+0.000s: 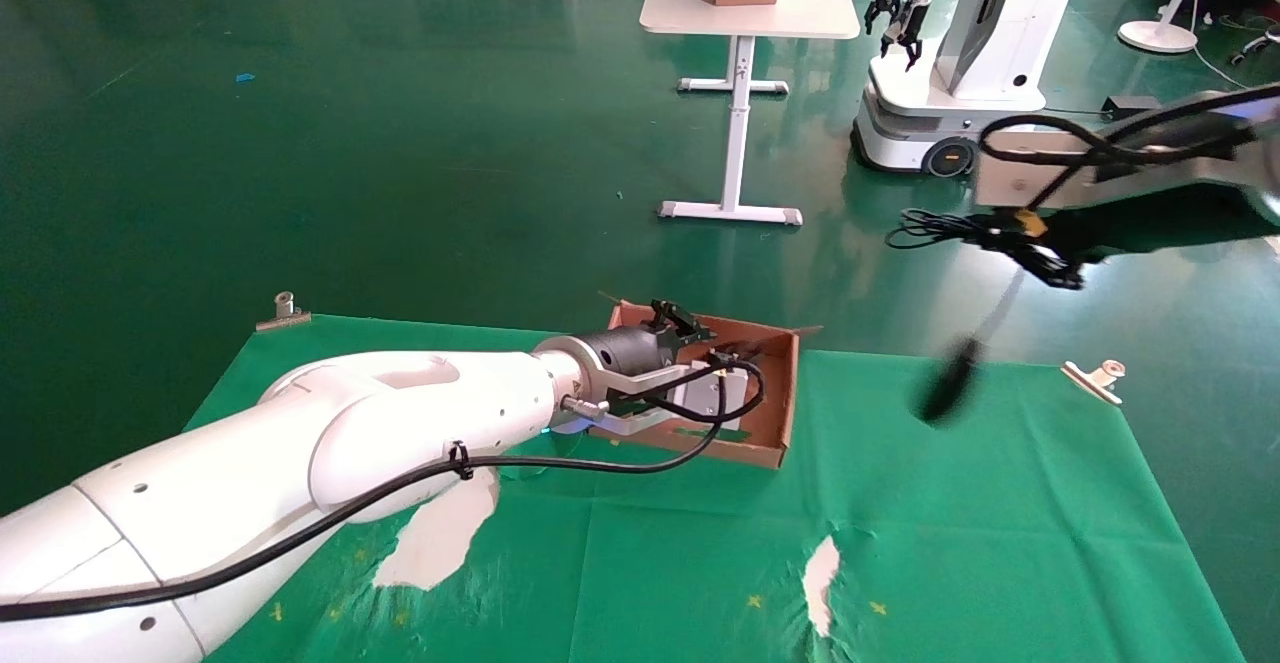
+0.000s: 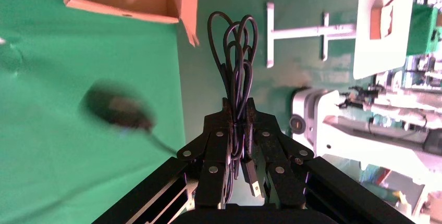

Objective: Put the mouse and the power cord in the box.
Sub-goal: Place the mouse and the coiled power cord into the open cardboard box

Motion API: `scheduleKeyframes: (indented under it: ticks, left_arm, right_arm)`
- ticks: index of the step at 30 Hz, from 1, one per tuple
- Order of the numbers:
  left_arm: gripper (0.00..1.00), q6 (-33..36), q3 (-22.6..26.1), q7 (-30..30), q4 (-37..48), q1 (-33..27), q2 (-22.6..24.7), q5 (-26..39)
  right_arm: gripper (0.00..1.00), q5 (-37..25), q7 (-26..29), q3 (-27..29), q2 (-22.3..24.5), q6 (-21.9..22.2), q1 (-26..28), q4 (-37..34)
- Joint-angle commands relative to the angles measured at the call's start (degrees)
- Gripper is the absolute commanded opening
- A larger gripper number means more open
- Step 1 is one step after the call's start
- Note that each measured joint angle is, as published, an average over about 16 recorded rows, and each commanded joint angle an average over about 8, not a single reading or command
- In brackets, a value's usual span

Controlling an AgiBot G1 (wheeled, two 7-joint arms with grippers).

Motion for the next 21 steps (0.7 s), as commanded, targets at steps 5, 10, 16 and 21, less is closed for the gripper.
scheduleKeyframes:
  ticks: [5, 10, 16, 21]
  left_arm:
    - [1.0, -1.9, 3.3, -1.2, 0.5, -1.2, 0.0, -2.1]
    - [1.0, -5.3, 3.8, -3.7, 4.7, -3.2, -0.3, -3.7]
    - [1.0, -8.9, 2.7, -8.2, 13.8, -6.7, -1.8, -5.0]
    - [1.0, -9.9, 2.4, -10.8, 16.3, -7.3, -5.4, -4.4]
  right_arm:
    - [0.0, 0.7, -1.8, -0.2, -2.7, 1.2, 0.6, -2.5]
    - [0.0, 0.6, -2.8, -0.7, -5.1, 2.4, 0.8, -4.5]
    - [0.0, 1.1, -3.9, -1.4, -8.9, 3.5, -0.2, -6.9]
    - [0.0, -0.3, -5.9, -3.1, -15.1, 8.1, -2.0, -11.3]
